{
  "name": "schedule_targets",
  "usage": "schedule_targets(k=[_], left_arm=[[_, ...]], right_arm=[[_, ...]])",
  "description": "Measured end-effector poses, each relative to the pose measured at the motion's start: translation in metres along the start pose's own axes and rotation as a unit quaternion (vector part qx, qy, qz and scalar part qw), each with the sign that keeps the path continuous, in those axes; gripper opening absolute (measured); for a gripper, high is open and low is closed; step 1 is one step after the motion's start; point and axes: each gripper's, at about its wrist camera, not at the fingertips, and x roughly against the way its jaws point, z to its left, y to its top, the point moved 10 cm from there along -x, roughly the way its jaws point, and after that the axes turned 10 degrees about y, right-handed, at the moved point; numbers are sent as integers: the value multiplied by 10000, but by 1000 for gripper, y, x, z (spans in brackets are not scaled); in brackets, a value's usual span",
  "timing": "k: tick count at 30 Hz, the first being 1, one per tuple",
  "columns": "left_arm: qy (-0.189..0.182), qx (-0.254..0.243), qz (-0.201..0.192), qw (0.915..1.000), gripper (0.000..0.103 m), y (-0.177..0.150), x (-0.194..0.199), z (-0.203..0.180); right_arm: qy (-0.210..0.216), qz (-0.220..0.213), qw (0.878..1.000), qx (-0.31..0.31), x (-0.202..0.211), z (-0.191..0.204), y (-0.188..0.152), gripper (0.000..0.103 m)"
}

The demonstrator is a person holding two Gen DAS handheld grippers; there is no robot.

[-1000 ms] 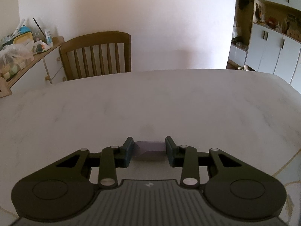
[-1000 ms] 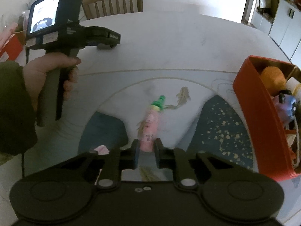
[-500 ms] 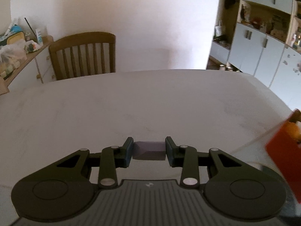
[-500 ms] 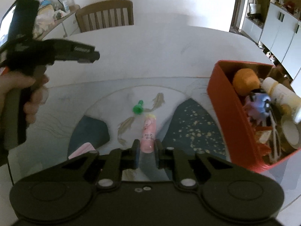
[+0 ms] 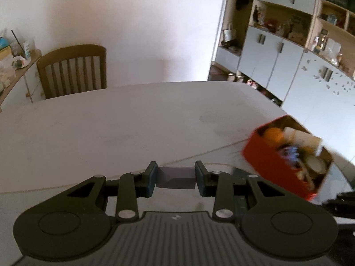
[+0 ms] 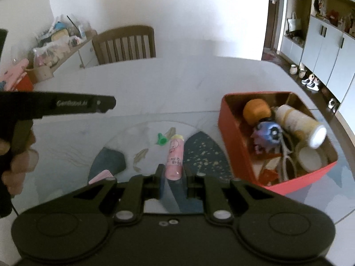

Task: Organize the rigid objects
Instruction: 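Grasp the grey eraser with the left tool while the right tool grasps the pink tube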

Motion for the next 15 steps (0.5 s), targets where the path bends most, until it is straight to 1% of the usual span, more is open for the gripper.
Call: schedule_targets(k=[9,15], left_arm=[[-230,-156,-221,9994,35,4,45,-48],[-245,-336,-300,9987,35,9,58,-83]], right_arm=[[-23,-395,9992,-93,45,-37,3,14],[-2,-512,9986,-157,61,-71,3,14]])
